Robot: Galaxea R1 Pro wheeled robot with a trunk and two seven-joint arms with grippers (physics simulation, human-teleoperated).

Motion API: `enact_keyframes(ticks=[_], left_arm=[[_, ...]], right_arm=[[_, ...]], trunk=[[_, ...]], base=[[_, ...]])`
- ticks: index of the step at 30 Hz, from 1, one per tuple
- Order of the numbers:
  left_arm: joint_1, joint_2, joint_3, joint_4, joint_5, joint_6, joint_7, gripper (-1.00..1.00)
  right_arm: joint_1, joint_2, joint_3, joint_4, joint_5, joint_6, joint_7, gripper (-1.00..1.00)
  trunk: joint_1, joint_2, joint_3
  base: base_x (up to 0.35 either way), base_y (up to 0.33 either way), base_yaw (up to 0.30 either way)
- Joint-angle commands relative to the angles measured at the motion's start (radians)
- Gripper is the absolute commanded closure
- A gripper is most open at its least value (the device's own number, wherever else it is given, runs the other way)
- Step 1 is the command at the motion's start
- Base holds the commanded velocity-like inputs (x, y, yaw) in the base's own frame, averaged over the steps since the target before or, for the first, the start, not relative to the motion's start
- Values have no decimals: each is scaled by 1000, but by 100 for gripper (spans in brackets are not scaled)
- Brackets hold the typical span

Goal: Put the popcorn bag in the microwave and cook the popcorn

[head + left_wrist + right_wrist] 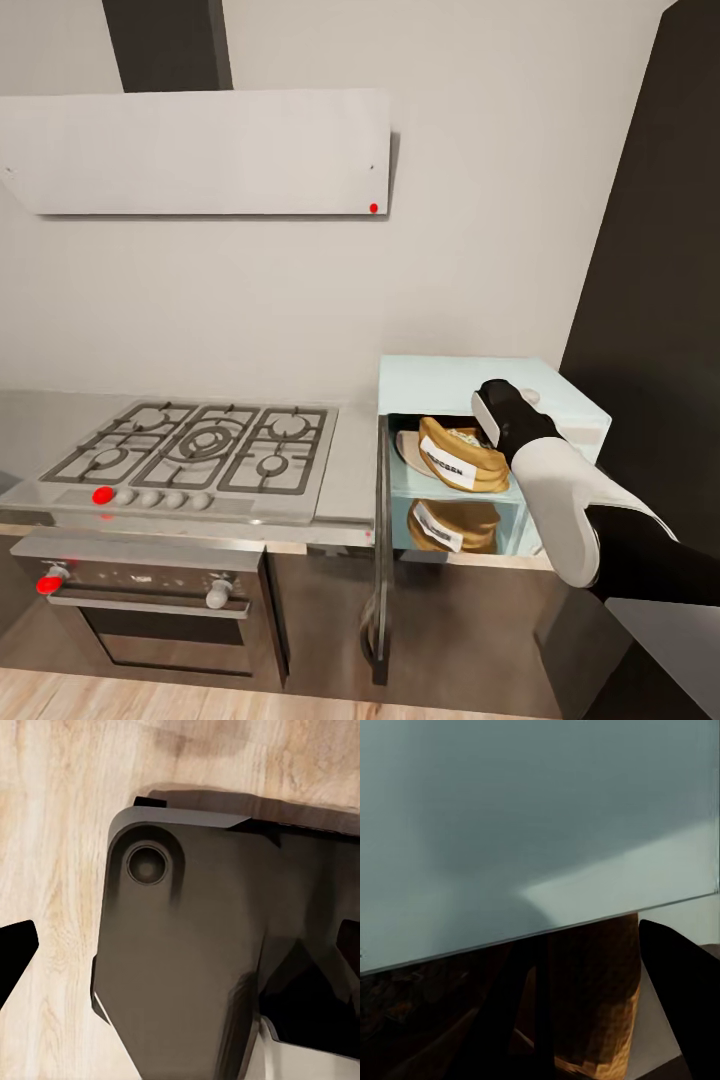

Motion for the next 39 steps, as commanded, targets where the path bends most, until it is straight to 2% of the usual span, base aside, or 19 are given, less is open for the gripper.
enact_keyframes(ticks=[1, 15, 16, 39], left_arm=[[-1, 0, 5, 1, 1, -3, 1, -100], [-1, 0, 5, 1, 1, -3, 1, -100], [-1, 0, 5, 1, 1, -3, 1, -100], [-1, -1, 5, 1, 1, -3, 1, -100]], right_arm=[[-1, 1, -8, -11, 29, 6, 3, 100], [1, 4, -7, -11, 29, 5, 3, 100], [2, 4, -7, -11, 29, 5, 3, -100], [2, -1, -8, -10, 29, 5, 3, -100]], trunk=[[0, -1, -1], [0, -1, -1], [0, -1, -1], [0, -1, -1]], base=[[0, 0, 0], [0, 0, 0], [0, 0, 0], [0, 0, 0]])
